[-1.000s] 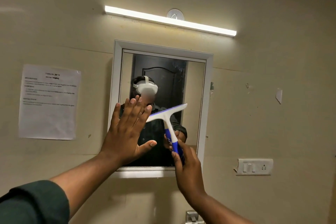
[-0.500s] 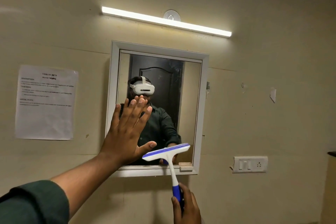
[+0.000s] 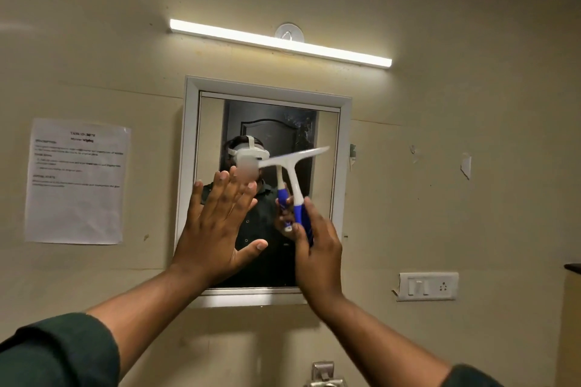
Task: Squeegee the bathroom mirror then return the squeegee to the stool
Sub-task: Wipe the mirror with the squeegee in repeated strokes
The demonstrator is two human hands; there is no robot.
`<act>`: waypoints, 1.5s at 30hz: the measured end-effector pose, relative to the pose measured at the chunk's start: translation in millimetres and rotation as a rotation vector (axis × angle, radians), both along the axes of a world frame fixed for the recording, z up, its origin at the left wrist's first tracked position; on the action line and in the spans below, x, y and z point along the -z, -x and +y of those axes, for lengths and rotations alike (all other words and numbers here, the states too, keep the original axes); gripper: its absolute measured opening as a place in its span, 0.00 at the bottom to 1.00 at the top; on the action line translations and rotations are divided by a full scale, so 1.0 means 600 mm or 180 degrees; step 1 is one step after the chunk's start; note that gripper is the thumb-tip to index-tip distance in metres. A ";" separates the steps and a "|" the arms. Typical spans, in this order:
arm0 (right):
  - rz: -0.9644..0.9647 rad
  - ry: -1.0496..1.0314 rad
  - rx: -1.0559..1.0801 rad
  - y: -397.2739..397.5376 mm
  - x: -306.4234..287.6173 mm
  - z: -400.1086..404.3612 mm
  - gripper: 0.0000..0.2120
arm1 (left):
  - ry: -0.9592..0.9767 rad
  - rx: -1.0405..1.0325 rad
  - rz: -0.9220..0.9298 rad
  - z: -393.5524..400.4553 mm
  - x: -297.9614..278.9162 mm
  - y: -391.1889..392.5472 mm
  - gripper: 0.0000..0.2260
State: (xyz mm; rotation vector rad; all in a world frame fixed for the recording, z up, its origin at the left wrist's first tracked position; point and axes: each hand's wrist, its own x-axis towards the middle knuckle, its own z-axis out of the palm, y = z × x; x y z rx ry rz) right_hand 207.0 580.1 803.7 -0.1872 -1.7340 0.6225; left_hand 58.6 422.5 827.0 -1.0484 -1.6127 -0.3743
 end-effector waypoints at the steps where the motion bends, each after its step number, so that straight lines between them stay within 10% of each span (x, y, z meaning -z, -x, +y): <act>1: 0.0014 -0.0008 -0.0028 0.003 -0.025 0.004 0.24 | -0.0023 -0.0014 0.0009 -0.001 -0.003 -0.001 0.43; 10: -0.0026 -0.0142 -0.0008 -0.002 -0.091 0.039 0.24 | -0.0102 -0.0175 0.0083 -0.020 0.004 0.008 0.42; 35: -0.0495 0.0474 0.0302 -0.087 0.353 0.077 0.27 | 0.0036 -0.0228 -0.0127 -0.010 0.050 -0.012 0.42; 45: -0.0084 0.1232 0.0142 -0.098 0.334 0.017 0.27 | 0.0106 -0.0368 -0.0337 -0.003 0.084 -0.049 0.43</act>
